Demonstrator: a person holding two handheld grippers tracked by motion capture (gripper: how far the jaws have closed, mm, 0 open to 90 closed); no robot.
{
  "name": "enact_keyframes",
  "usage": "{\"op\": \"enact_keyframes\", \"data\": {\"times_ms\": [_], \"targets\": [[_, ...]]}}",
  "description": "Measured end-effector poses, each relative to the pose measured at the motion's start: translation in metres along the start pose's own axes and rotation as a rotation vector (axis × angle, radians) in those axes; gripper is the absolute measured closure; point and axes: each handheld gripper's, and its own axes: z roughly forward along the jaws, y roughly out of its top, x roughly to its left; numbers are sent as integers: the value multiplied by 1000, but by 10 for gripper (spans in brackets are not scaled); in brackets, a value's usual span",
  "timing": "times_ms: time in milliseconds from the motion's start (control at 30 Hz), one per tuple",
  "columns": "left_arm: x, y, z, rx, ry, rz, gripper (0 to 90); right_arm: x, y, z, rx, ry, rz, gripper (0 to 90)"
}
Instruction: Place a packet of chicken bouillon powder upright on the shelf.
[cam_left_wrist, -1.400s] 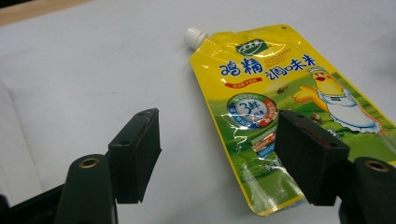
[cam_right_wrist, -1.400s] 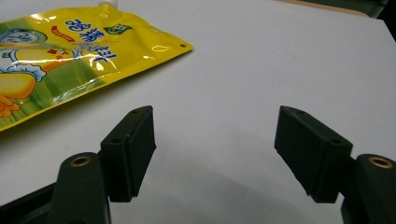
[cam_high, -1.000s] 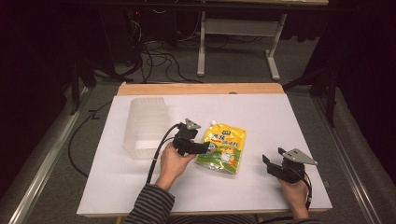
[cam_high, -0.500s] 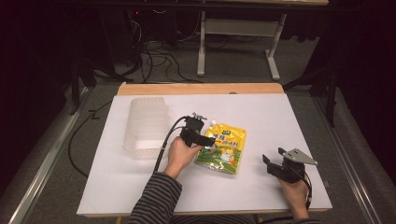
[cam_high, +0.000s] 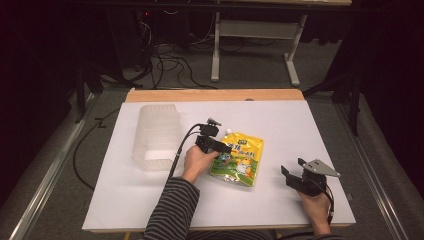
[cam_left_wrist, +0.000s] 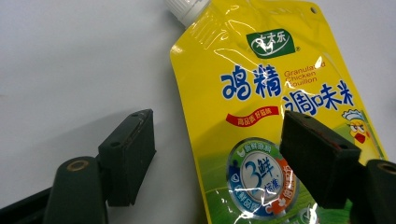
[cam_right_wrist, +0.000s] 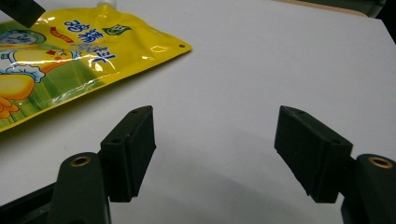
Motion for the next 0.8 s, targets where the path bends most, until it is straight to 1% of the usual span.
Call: {"op": "enact_keyframes", "data": {"times_ms": [100, 133, 167, 233, 267, 333, 433, 467, 500, 533, 567, 600, 633, 667, 733, 767, 800], "targets": [[1, 1, 4, 5, -42, -16, 276, 0, 0, 0, 0, 1, 1, 296], [0, 1, 5, -2, -49, -19, 268, 0, 0, 0, 0, 0, 2, 296], [0, 1, 6, 0, -64, -13, 281, 0, 0, 0, 0, 0, -1, 296], [-2, 0, 7, -1, -72, -5, 280, 0, 0, 0, 1, -1, 0, 296], [-4, 0, 8, -6, -86, -13, 279, 1, 0, 0, 2, -2, -4, 296], [-4, 0, 8, -6, -85, -14, 278, 1, 0, 0, 3, -1, 1, 296], [-4, 0, 8, 0, -99, -25, 303, 1, 0, 0, 2, -2, -2, 296], [-5, 0, 9, -2, -93, -14, 352, 1, 0, 0, 2, -2, -4, 296], [-5, 0, 9, -2, -93, -14, 377, 1, 0, 0, 2, -2, -4, 296], [-6, -1, 9, 0, -83, 7, 410, 1, 0, 0, 2, -2, -2, 296], [-6, -1, 9, 3, -86, 15, 410, 1, 0, 0, 2, -2, -2, 296], [-6, -2, 9, 8, -90, 18, 468, 1, 0, 0, 3, -2, -2, 296], [-6, -2, 9, 9, -90, 25, 468, 1, 0, 0, 3, -2, -2, 296], [-6, -2, 10, 15, -90, 31, 548, 1, 0, 0, 2, -1, -3, 296], [-6, -2, 10, 20, -94, 29, 610, 1, 0, 0, 2, -1, -2, 296], [-5, -2, 10, 26, -100, 25, 610, 1, 0, 0, 2, 0, -4, 296], [-5, -2, 11, 30, -105, 24, 644, 1, 0, 0, 2, -1, -6, 296]]}}
